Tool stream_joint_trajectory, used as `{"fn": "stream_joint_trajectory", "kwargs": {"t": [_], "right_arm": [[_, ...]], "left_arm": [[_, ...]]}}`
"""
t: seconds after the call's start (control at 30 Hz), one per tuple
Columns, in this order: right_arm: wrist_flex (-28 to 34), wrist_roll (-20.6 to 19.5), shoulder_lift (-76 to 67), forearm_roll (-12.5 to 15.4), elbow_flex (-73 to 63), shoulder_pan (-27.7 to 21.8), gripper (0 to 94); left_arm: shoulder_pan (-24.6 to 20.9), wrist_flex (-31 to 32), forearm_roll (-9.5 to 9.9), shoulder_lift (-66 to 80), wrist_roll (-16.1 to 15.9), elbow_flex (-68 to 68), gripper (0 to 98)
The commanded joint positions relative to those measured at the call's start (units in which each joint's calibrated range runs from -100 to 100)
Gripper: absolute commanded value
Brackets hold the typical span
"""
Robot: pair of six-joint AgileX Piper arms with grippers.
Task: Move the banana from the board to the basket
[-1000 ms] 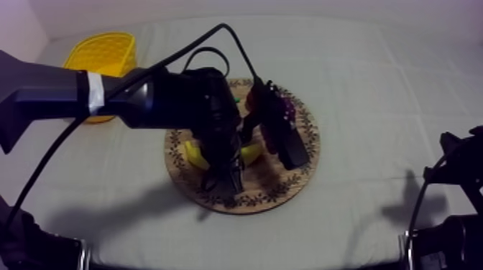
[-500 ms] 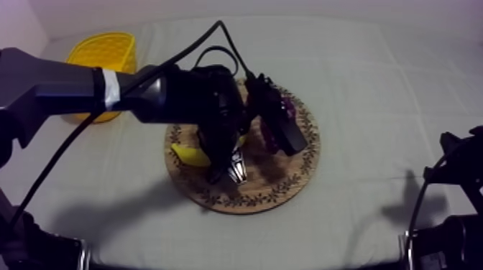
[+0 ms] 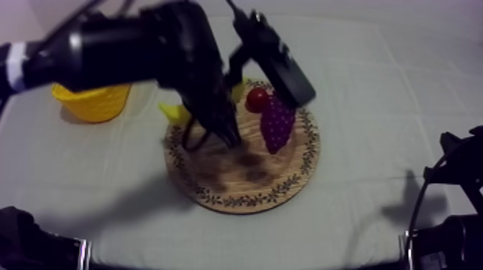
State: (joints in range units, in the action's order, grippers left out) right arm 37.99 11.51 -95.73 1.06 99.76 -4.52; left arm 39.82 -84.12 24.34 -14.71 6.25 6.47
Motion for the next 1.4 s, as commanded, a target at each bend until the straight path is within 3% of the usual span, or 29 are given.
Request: {"fn": "stream_joint_trajectory", "kwargs": {"t": [0.0, 0.33, 0.63, 0.97, 1.37], "right_arm": [[-0.01, -0.01, -0.02, -0.01, 0.02, 0.00, 0.3], [-0.01, -0.01, -0.02, -0.01, 0.02, 0.00, 0.3], [-0.01, -0.01, -0.02, -0.01, 0.02, 0.00, 0.3], [-0.01, -0.01, -0.02, -0.01, 0.02, 0.00, 0.3], [-0.01, -0.01, -0.02, -0.01, 0.02, 0.00, 0.3]], "left_arm": [[-2.57, -1.15, 0.98, 3.08, -0.93, -2.25, 14.9], [-16.96, -1.16, 2.86, 4.95, -5.59, -12.40, 14.9], [-28.03, 2.94, 2.28, 0.16, -6.93, -17.90, 14.9], [-32.46, 9.07, 1.19, -4.74, -4.29, -11.54, 15.2], [-33.42, 16.61, -0.48, -6.76, -0.05, -0.46, 15.4]]}}
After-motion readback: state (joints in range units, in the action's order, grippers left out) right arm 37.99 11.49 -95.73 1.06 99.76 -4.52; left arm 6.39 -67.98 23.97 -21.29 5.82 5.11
